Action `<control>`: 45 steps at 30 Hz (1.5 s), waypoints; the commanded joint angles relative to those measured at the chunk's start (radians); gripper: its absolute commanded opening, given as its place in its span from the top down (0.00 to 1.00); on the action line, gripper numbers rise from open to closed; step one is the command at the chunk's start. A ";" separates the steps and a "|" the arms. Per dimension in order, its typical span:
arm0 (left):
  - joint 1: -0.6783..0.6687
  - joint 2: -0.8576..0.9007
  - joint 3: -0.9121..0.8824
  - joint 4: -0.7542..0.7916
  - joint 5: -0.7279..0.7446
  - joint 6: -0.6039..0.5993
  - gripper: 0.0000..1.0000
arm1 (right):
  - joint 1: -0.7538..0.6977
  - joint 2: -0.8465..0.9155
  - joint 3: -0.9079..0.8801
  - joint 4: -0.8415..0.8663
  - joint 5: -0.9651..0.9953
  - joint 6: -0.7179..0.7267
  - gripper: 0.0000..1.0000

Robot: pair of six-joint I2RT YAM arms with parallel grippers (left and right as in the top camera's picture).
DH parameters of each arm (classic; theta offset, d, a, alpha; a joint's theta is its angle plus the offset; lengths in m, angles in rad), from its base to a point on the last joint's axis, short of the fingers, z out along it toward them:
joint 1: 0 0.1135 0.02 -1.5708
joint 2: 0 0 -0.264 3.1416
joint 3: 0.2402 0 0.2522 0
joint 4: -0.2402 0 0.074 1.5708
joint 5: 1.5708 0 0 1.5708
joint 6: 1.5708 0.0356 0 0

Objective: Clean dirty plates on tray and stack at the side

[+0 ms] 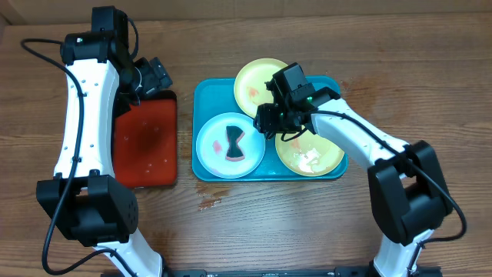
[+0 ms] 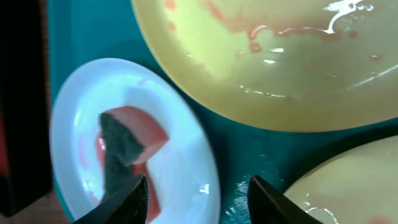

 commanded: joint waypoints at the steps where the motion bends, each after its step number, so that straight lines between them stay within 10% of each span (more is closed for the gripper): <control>1: -0.008 -0.013 -0.004 -0.003 0.055 0.091 0.00 | 0.001 0.002 0.027 -0.015 0.039 -0.036 0.51; 12: -0.049 -0.013 -0.004 0.010 0.071 0.113 0.02 | 0.037 0.050 0.025 -0.027 0.047 -0.066 0.54; 24: -0.086 -0.011 -0.051 -0.008 0.095 0.134 0.54 | 0.038 0.101 0.025 -0.041 0.074 -0.066 0.60; 35: -0.222 -0.011 -0.275 0.159 0.213 0.161 0.39 | 0.037 0.109 0.025 -0.040 0.073 -0.065 0.90; 45: -0.343 -0.010 -0.491 0.428 0.233 0.099 0.47 | 0.037 0.109 0.025 -0.040 0.072 -0.064 0.96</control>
